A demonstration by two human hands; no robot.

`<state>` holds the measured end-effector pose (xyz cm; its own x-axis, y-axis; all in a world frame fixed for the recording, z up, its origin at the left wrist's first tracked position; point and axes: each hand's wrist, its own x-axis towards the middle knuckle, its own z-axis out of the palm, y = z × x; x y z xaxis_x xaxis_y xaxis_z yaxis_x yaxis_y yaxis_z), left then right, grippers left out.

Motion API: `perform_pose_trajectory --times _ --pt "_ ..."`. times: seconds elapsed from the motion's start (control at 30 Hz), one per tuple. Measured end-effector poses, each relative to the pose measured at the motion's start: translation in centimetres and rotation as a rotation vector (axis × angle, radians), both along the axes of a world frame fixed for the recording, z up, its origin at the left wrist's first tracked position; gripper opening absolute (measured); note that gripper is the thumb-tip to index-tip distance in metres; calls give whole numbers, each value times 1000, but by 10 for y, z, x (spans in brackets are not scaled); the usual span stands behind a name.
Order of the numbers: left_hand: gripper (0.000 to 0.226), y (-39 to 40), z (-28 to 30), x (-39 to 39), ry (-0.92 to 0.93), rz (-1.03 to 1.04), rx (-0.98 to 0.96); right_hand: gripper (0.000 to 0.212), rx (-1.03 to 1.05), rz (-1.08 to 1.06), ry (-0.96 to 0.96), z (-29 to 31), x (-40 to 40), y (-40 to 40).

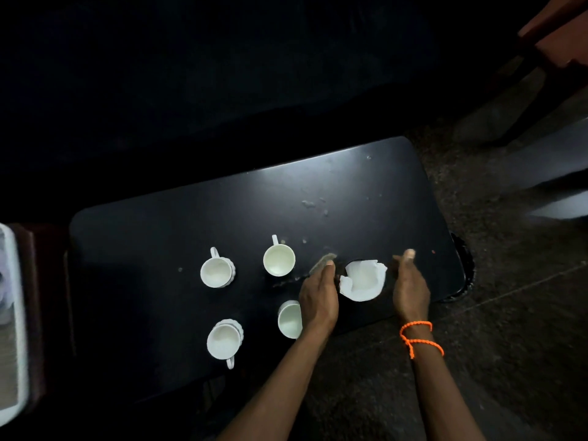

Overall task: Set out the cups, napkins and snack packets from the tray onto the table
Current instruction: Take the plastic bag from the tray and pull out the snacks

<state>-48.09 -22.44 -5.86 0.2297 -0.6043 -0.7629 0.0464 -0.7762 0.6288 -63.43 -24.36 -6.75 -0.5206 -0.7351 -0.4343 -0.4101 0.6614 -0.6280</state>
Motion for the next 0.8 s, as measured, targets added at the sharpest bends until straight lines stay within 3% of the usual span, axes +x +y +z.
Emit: perform_pose_trajectory --times 0.1,0.2,0.5,0.8 --pt "35 -7 2 26 -39 48 3 62 -181 27 99 15 20 -11" --pt "36 -17 7 57 -44 120 15 53 -289 187 164 30 56 -29" --pt "37 -32 19 176 -7 336 -108 64 -323 597 244 46 217 -76" --pt "41 3 24 353 -86 630 -228 51 -345 1027 175 34 407 -59"
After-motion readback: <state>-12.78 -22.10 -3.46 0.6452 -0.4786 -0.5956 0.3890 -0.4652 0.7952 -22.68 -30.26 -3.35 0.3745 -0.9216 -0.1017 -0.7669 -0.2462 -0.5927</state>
